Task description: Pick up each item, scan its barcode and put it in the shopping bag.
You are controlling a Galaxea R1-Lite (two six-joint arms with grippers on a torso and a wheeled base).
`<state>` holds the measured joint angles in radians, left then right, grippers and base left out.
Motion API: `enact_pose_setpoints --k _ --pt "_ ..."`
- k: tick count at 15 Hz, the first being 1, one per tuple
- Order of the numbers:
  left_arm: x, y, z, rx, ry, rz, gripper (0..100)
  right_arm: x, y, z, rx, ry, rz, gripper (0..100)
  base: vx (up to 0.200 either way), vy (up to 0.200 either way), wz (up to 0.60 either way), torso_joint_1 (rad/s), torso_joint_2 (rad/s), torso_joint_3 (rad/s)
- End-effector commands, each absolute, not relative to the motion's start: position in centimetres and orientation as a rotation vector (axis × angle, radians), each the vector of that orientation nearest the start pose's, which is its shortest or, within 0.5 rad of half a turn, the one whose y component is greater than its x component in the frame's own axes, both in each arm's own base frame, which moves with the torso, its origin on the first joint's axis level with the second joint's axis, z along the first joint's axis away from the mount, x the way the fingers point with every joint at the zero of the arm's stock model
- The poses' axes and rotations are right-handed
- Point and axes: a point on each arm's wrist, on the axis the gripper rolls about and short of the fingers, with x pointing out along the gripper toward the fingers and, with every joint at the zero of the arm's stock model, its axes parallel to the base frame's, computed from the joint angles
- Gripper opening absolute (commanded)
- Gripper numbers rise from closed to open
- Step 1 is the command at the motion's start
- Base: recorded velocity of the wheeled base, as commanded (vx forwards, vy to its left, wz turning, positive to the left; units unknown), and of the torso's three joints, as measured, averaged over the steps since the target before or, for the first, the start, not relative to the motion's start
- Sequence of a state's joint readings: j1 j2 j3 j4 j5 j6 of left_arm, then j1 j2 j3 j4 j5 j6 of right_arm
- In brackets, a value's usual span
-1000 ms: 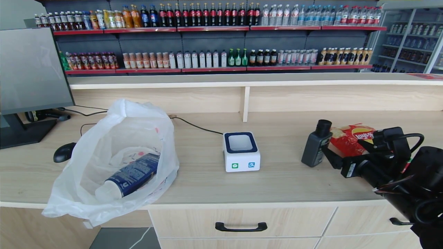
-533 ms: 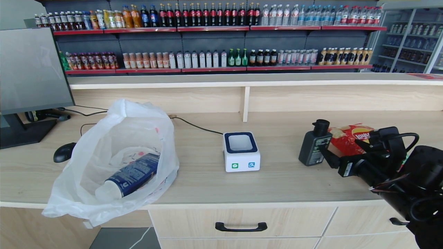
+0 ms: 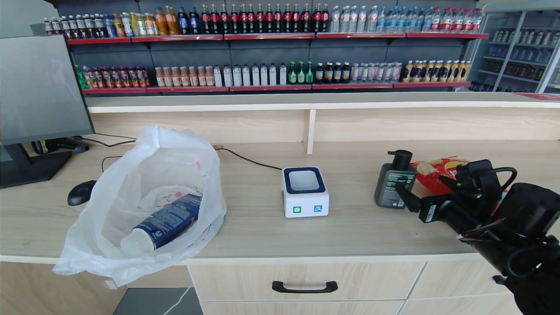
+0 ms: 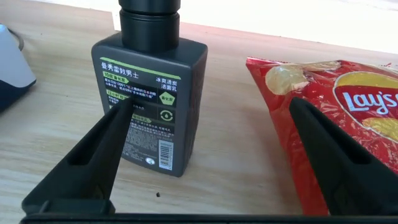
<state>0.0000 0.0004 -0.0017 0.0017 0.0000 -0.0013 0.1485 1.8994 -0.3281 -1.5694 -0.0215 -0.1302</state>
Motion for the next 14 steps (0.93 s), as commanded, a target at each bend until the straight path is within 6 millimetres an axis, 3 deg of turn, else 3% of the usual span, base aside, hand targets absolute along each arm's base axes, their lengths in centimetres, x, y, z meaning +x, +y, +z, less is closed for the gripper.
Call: enact_pose_setpoints --k 1,8,10,14 --pt "-2.3 0.0 7.6 -0.002 0.000 0.000 100 27.3 4.3 10.7 -0.131 -0.001 0.135 100 0.000 0.000 0.00 0.000 0.00 0.000" --pt "-2.3 0.0 7.6 -0.002 0.000 0.002 100 27.5 4.9 10.4 -0.132 0.005 0.159 100 0.000 0.000 0.00 0.000 0.00 0.000" --pt "-2.3 0.0 7.6 -0.002 0.000 0.000 100 27.3 6.0 10.4 -0.123 0.003 0.197 100 0.000 0.000 0.00 0.000 0.00 0.000" --pt "-2.3 0.0 7.6 -0.002 0.000 0.000 100 28.2 6.3 10.2 -0.115 -0.006 0.203 100 0.000 0.000 0.00 0.000 0.00 0.000"
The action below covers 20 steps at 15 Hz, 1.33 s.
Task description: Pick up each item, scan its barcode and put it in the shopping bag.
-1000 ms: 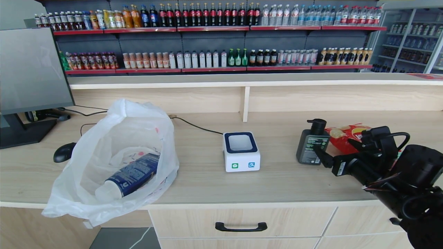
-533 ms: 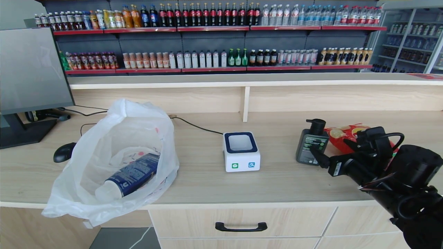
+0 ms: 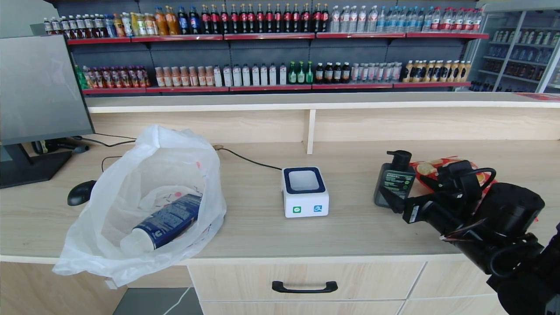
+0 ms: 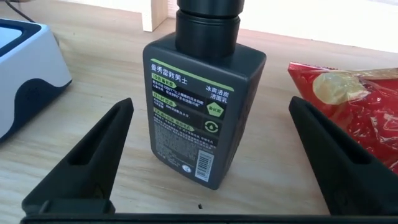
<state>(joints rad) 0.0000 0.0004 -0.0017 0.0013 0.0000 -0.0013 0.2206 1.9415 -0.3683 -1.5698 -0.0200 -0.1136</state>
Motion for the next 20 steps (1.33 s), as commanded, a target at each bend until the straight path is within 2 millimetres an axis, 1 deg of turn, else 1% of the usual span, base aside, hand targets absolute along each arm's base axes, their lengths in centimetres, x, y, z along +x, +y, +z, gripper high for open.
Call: enact_pose_setpoints --k 1,5,7,11,17,20 --pt "-2.3 0.0 7.6 -0.002 0.000 0.000 100 28.2 6.3 10.2 -0.113 -0.004 0.203 100 0.000 0.000 0.00 0.000 0.00 0.000" --pt "-2.3 0.0 7.6 -0.002 0.000 0.000 100 28.4 6.5 10.2 -0.114 -0.007 0.236 100 0.000 0.000 0.00 0.000 0.00 0.000" --pt "-2.3 0.0 7.6 -0.002 0.000 0.000 100 28.8 6.6 10.5 -0.111 -0.029 0.238 100 0.000 0.000 0.00 0.000 0.00 0.000" --pt "-2.3 0.0 7.6 -0.002 0.000 0.000 100 28.8 6.7 10.4 -0.113 -0.027 0.249 100 0.000 0.000 0.00 0.000 0.00 0.000" --pt "-2.3 0.0 7.6 -0.002 0.000 0.000 100 28.4 6.9 10.5 -0.115 -0.026 0.314 100 0.000 0.000 0.00 0.000 0.00 0.000" --pt "-2.3 0.0 7.6 -0.002 0.000 0.000 100 27.6 7.4 10.7 -0.115 -0.024 0.337 100 0.000 0.000 0.00 0.000 0.00 0.000"
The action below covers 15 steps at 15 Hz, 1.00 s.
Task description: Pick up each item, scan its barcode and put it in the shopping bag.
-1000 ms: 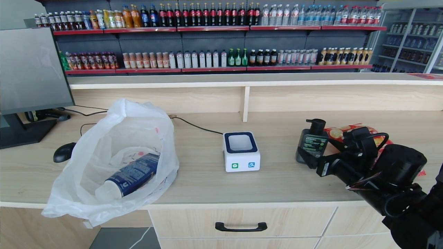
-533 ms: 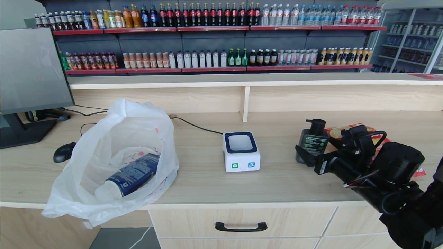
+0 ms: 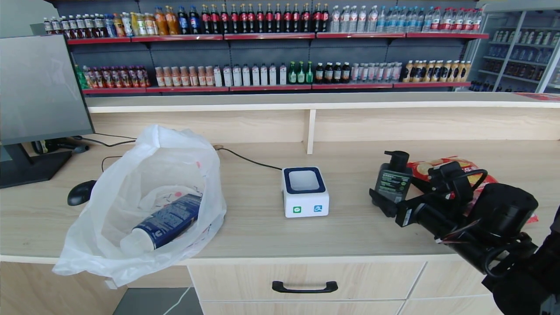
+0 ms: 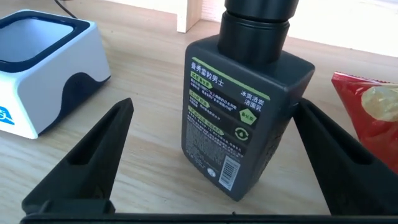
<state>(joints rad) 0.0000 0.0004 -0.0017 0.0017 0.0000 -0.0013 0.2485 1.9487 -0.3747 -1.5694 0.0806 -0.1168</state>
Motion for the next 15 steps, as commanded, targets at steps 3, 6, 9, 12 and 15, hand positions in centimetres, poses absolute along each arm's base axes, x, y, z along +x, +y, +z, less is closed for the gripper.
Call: enact_pose_setpoints --k 3,6,9,12,15 --pt "-2.3 0.0 7.6 -0.002 0.000 0.002 100 27.1 7.6 11.0 -0.114 -0.031 0.346 100 0.000 0.000 0.00 0.000 0.00 0.000" --pt "-2.3 0.0 7.6 -0.002 0.000 0.000 100 26.7 7.8 11.2 -0.114 -0.036 0.356 100 0.000 0.000 0.00 0.000 0.00 0.000" --pt "-2.3 0.0 7.6 -0.002 0.000 0.000 100 26.4 7.8 11.2 -0.116 -0.034 0.362 100 0.000 0.000 0.00 0.000 0.00 0.000" --pt "-2.3 0.0 7.6 -0.002 0.000 0.000 100 26.4 7.8 11.1 -0.116 -0.031 0.363 100 0.000 0.000 0.00 0.000 0.00 0.000" --pt "-2.3 0.0 7.6 -0.002 0.000 0.000 100 26.4 7.8 11.1 -0.116 -0.028 0.363 100 0.000 0.000 0.00 0.000 0.00 0.000"
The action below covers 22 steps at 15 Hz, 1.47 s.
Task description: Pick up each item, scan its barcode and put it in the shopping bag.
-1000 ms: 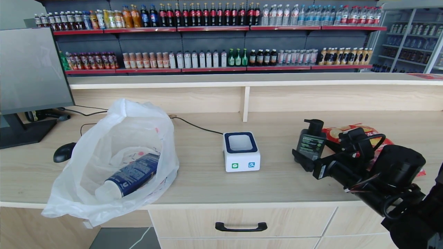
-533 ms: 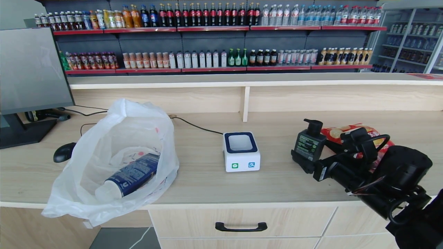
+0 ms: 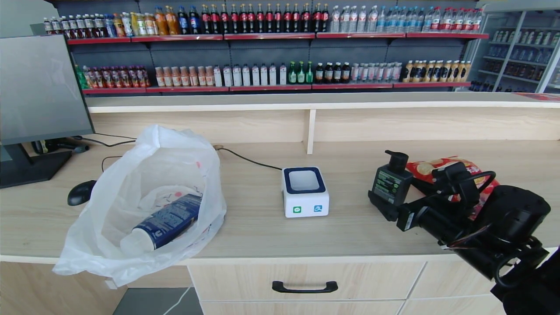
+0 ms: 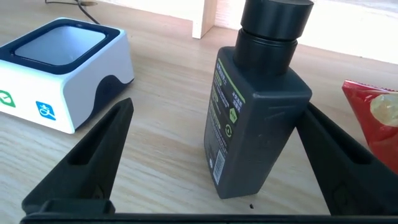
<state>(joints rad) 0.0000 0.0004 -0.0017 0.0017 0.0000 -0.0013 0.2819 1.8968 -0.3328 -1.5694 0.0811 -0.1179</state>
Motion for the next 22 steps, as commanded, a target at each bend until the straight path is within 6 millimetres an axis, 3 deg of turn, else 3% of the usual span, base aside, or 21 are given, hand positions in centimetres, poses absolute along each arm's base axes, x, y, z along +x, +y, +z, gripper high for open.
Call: enact_pose_setpoints --k 1,15,22 --pt "-2.3 0.0 7.6 -0.002 0.000 0.000 100 26.4 7.8 11.0 -0.116 -0.026 0.363 100 0.000 0.000 0.00 0.000 0.00 0.000" --pt "-2.3 0.0 7.6 -0.002 0.000 0.000 100 25.8 7.7 10.6 -0.116 0.001 0.363 100 0.000 0.000 0.00 0.000 0.00 0.000" --pt "-2.3 0.0 7.6 -0.002 0.000 0.000 100 28.0 8.0 10.0 -0.056 0.002 0.362 100 0.000 0.000 0.00 0.000 0.00 0.000"
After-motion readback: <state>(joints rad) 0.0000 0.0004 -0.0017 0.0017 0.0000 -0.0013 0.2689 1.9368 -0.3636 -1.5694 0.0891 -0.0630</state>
